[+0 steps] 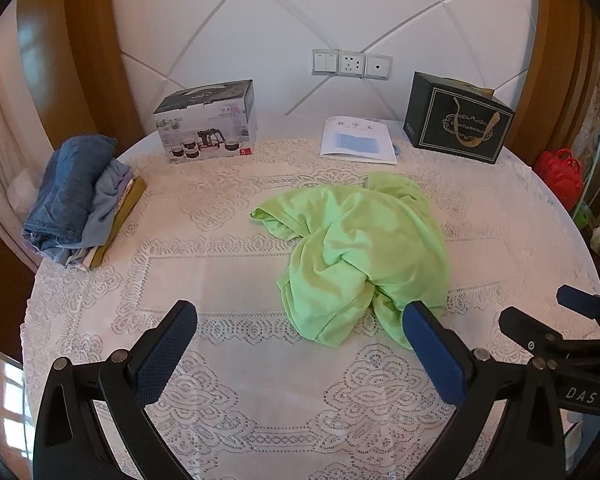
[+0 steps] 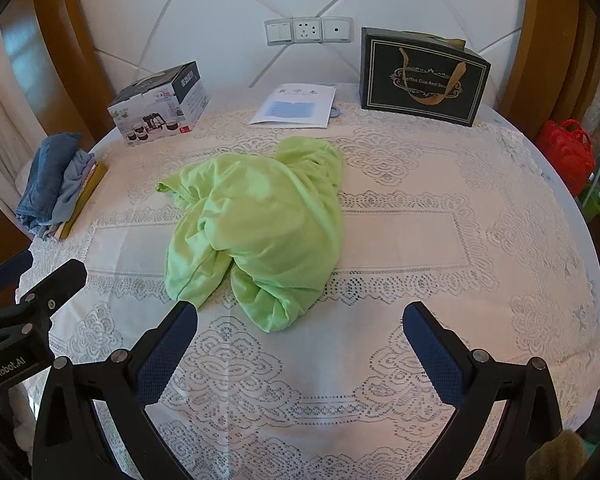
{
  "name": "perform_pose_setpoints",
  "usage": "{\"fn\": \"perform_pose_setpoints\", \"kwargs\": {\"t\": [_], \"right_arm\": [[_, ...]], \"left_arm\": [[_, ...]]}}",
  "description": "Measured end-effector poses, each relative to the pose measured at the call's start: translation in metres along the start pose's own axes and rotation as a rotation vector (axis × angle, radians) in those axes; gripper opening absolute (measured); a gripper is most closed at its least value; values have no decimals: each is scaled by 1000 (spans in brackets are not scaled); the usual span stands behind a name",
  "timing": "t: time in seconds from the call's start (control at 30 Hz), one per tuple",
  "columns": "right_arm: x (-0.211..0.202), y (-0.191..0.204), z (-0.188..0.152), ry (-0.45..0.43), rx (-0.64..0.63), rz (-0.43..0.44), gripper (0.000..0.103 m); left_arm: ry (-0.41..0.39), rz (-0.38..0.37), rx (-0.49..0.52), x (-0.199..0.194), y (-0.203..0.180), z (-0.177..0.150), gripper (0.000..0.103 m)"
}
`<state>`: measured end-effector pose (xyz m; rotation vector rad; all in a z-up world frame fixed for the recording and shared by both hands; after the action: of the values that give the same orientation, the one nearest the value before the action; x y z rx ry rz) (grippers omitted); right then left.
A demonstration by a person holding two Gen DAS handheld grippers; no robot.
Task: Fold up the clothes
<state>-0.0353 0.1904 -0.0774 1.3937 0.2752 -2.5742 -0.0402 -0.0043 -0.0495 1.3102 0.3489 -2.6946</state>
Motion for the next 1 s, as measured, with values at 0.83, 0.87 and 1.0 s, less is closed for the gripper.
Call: {"fn": "perform_pose_setpoints", "kwargs": {"t": [0.83,0.87,1.0], "right_arm": [[-1,4,1,-3,-15,-13,103],[0,4,2,-2,-16,-14,103],[2,4,3,5,-16,-13,103]], "left_arm": [[14,5,-16,5,7,-4,103],[15,5,-16,5,7,-3,103],[22,2,-18,6,8,-3,103]]}}
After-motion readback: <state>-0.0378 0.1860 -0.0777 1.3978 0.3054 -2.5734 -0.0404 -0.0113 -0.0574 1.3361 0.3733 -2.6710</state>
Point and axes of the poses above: each gripper's, at about its wrist camera, not at the fingertips, and x roughly the way its jaws point, y to its left, z to its top, the point moved 7 cm from there along x, roughly the way its jaws point, and after that the axes turned 15 degrees about -x, right-handed, at the moved point
